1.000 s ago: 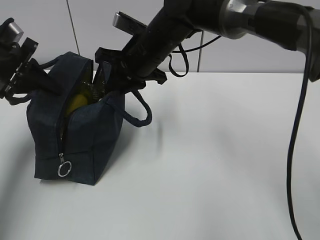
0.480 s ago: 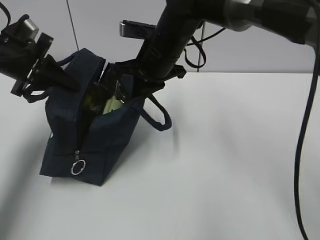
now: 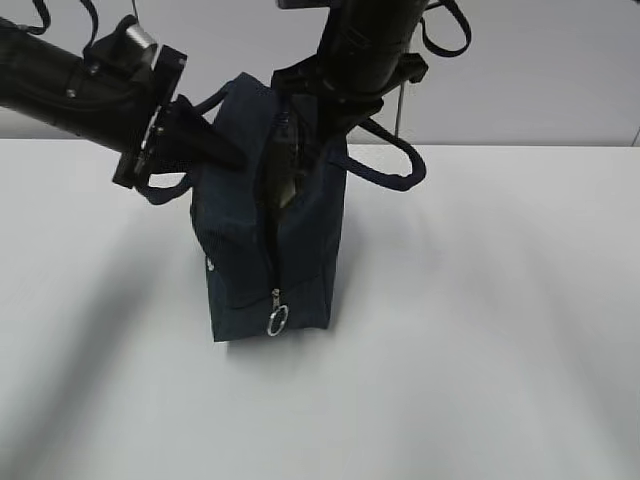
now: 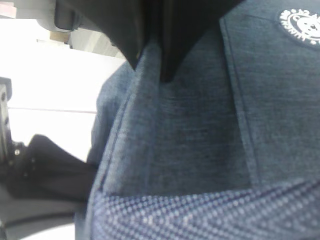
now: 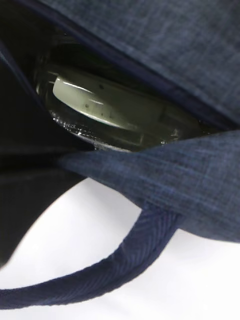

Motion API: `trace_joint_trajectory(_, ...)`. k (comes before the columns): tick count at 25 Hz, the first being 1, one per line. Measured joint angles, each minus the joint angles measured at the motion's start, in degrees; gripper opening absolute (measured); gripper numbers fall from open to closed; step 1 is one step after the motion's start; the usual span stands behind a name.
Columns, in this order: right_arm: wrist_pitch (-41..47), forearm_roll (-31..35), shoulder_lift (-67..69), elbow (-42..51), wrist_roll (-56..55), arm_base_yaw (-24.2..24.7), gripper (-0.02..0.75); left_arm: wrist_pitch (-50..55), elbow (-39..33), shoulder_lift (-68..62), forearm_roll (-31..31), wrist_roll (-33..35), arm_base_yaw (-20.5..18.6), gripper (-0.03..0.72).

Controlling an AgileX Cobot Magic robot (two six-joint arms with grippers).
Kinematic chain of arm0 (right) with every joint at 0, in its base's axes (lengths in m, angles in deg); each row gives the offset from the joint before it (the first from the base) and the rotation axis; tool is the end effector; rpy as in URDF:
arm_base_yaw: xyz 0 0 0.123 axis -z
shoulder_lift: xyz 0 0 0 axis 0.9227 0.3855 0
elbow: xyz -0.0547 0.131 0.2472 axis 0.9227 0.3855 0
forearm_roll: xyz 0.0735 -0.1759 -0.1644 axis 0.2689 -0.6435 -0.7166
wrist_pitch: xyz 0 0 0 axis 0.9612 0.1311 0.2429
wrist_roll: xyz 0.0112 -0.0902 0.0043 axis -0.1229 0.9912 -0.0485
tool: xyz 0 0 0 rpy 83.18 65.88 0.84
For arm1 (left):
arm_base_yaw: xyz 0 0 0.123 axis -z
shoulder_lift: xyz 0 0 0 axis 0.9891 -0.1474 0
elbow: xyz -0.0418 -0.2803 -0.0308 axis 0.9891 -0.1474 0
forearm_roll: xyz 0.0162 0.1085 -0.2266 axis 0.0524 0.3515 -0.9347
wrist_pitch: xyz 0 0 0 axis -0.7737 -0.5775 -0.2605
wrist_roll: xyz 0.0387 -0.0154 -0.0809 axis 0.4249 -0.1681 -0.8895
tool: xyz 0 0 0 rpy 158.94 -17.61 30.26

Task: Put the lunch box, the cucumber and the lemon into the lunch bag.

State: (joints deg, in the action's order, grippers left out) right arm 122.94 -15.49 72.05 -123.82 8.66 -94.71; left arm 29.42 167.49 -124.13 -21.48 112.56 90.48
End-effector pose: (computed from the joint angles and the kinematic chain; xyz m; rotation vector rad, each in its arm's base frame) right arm 0.4181 0.2250 0.2991 -0.6111 2.6846 0.2576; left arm 0.3709 -0.1373 0.2424 0.1484 2.5754 -1.5274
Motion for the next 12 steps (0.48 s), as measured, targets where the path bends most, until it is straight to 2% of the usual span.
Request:
trace_joint_trajectory(6, 0.6, -3.9, -2.6, 0.8, -0.7, 0.9, 0.001, -3.6, 0.0, 0.0, -4.6, 0.6, 3.5, -0.008)
trace_joint_trajectory(12, 0.5, -4.0, -5.0, 6.4, -1.5, 6.4, 0.001, -6.7, 0.0, 0.0, -7.6, 0.6, 4.4, -0.008)
